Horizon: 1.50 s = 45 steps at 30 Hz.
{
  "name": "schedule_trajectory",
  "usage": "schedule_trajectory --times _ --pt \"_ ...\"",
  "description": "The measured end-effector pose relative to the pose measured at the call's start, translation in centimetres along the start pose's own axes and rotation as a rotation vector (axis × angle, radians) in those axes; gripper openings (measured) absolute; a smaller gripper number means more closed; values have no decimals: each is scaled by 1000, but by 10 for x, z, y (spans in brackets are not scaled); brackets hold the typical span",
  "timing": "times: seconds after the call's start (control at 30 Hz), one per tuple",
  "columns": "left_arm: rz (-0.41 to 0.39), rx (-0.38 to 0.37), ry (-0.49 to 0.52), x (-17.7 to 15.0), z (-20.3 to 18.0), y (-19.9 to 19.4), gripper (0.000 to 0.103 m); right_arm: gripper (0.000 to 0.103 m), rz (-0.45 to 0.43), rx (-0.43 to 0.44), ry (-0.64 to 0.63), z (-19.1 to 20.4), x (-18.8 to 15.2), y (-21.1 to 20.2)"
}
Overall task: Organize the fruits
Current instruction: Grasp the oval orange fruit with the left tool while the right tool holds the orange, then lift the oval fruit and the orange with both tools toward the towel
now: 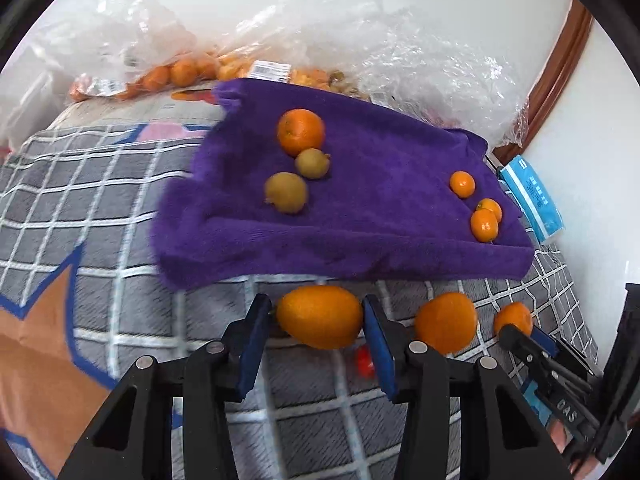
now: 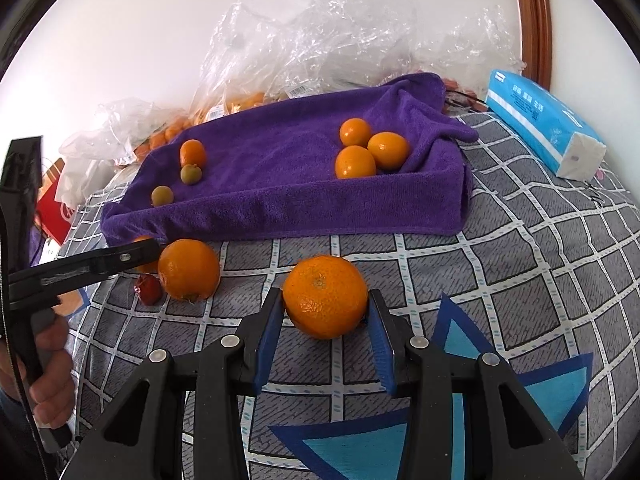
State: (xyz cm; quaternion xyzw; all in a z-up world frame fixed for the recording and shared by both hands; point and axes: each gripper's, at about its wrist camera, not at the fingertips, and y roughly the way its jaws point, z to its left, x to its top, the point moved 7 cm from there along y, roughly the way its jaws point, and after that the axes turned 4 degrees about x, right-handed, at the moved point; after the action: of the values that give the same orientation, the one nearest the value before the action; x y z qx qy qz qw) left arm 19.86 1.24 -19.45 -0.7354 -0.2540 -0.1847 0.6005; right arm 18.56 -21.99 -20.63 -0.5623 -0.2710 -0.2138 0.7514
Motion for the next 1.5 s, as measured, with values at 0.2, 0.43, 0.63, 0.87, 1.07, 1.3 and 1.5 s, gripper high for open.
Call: schedule_trajectory --times 0.2,0.43,0.63,0.87,1.07,1.3,1.5 --pt "-1 123 -23 -22 43 -26 44 48 10 22 46 -6 1 3" --pt "-75 128 2 -39 56 -31 47 54 25 -47 -14 2 0 7" --pt "-84 102 3 -36 55 -31 45 41 38 -165 -117 14 -4 11" --pt "-95 42 -46 -38 58 -34 45 41 -13 -137 -106 11 -1 -1" --pt "-91 46 -31 -38 55 -33 45 41 7 -161 -152 18 -3 2" --pt "-96 6 -60 -38 60 -34 45 41 5 -161 -145 14 -3 2" --pt "-117 -75 -114 -37 66 -38 45 41 13 -177 -172 18 -5 4"
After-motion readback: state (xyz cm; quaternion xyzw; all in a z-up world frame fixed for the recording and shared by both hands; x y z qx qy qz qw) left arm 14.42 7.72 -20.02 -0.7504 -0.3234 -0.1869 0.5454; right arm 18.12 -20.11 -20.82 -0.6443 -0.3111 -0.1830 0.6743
